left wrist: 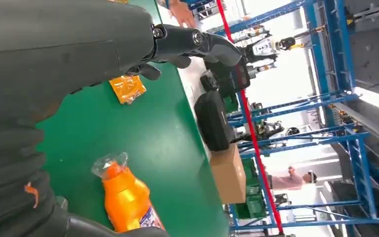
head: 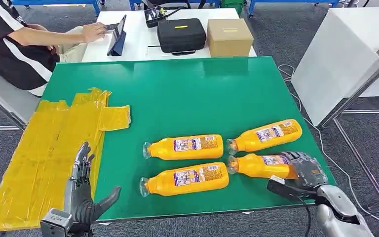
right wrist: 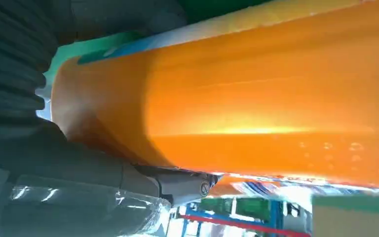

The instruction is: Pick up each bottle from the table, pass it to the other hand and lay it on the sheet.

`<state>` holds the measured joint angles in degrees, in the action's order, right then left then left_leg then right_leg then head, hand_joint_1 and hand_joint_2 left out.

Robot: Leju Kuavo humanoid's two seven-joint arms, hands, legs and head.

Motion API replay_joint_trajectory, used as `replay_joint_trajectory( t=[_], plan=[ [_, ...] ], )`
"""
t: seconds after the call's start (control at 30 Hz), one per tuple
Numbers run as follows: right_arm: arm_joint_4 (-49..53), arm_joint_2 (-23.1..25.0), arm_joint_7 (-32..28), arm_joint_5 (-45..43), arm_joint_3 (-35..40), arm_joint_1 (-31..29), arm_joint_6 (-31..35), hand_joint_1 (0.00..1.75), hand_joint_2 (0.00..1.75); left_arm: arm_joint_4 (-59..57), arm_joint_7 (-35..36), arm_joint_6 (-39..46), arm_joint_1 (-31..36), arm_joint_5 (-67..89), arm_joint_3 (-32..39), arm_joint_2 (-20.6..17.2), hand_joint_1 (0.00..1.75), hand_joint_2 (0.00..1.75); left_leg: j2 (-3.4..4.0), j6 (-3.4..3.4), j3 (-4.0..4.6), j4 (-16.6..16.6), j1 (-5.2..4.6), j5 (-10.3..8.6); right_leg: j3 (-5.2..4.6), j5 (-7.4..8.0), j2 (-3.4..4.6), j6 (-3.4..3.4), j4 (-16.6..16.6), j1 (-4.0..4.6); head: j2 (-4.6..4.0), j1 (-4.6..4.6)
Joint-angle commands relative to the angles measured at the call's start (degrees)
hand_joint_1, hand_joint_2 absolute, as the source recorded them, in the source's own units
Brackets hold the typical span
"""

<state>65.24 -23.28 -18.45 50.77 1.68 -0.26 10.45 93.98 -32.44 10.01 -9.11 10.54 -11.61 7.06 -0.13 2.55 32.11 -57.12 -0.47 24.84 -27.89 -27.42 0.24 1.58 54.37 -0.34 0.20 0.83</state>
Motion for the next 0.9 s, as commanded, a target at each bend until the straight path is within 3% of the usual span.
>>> replay_joint_trajectory(
  t=[0.03, 0.5, 0.77, 0.9],
  plan=[
    [-2.33, 9.77, -0.93, -6.01, -7.86, 0.40, 3.90, 1.75, 1.75, -2.61, 0.70, -0.43, 1.39, 0.14, 1.53, 0.71, 0.00, 1.75, -0.13, -0.18, -0.05, 0.09, 0.08, -0.02, -0.10, -0.02, -0.16, -0.08, -0.12, 0.07, 0.00, 0.02],
    [-2.25, 9.74, -1.06, -6.06, -7.98, 0.66, 4.02, 1.75, 1.75, -2.70, 0.70, -0.42, 1.40, 0.14, 1.52, 0.71, 0.00, 1.75, -0.10, -0.14, 0.32, 0.07, 0.03, -0.03, -0.10, -0.03, -0.12, -0.05, -0.07, 0.03, -0.02, 0.00],
    [0.24, 15.66, 0.08, -11.68, -17.72, 3.20, 10.99, 1.75, 1.75, -6.62, 0.85, 0.89, 2.32, -0.57, -0.09, -0.50, 0.00, 1.75, -0.22, -0.13, 0.30, 0.09, 0.03, -0.04, -0.17, -0.05, -0.24, -0.06, -0.09, 0.04, 0.00, 0.00],
    [1.41, 18.23, -4.16, -18.56, -17.80, 3.53, 9.39, 1.75, 1.75, -8.65, 0.61, 1.67, 3.22, -0.81, -1.00, -1.04, 0.00, 1.75, -0.16, -0.13, 0.36, 0.10, 0.02, -0.02, -0.13, -0.04, -0.20, -0.06, -0.09, 0.03, -0.02, 0.00]
  ],
)
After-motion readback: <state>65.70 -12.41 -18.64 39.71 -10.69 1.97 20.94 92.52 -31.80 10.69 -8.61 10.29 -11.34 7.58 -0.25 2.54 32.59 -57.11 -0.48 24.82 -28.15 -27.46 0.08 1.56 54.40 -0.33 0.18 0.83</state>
